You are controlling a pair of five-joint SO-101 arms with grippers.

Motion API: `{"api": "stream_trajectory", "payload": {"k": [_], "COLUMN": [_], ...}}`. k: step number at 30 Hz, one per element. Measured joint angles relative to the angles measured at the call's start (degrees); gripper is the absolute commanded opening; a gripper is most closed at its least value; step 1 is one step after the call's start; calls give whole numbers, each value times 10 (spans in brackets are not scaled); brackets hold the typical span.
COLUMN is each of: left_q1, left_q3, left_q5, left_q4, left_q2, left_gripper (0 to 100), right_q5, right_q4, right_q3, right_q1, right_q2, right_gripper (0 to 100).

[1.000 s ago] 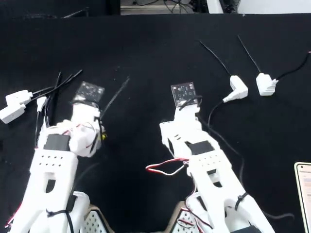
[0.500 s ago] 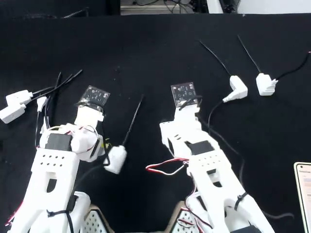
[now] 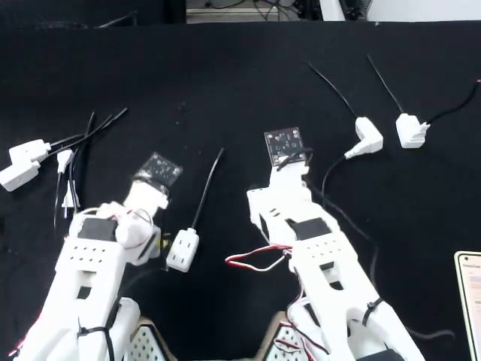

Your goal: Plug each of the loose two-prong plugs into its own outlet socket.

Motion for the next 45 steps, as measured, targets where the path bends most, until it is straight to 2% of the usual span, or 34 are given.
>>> {"api": "stream_trajectory", "payload": {"k": [4, 7, 13, 16, 20, 24, 29, 32, 35, 39, 45], "left_q1": [4, 33, 179, 261, 308, 277, 160, 113, 105, 105, 74], "left_q3": [25, 27, 27, 27, 27, 6, -49, -58, -57, -64, -143], "left_q5": [-1, 1, 84, 113, 137, 139, 139, 154, 185, 209, 240], "left_q4": [-9, -9, -12, -14, -14, -14, -19, -62, -131, -204, -219], "left_q2": [0, -3, -4, -4, -4, -4, -4, -4, 7, 93, 298], "left_gripper": [238, 240, 242, 243, 243, 243, 243, 243, 243, 243, 243], "right_q5": [0, 0, -33, -37, -38, -38, -38, -38, -38, -38, -38], "right_q4": [0, 25, 69, 70, 70, 70, 70, 70, 70, 70, 70], "right_q3": [0, -19, -37, -37, -37, -37, -37, -37, -37, -37, -37], "right_q1": [1, 44, 151, 173, 178, 178, 178, 178, 178, 177, 177], "right_q2": [0, -17, -50, -57, -58, -58, -58, -58, -58, -58, -58], "right_gripper": [104, 103, 106, 106, 106, 106, 106, 106, 106, 106, 106]}}
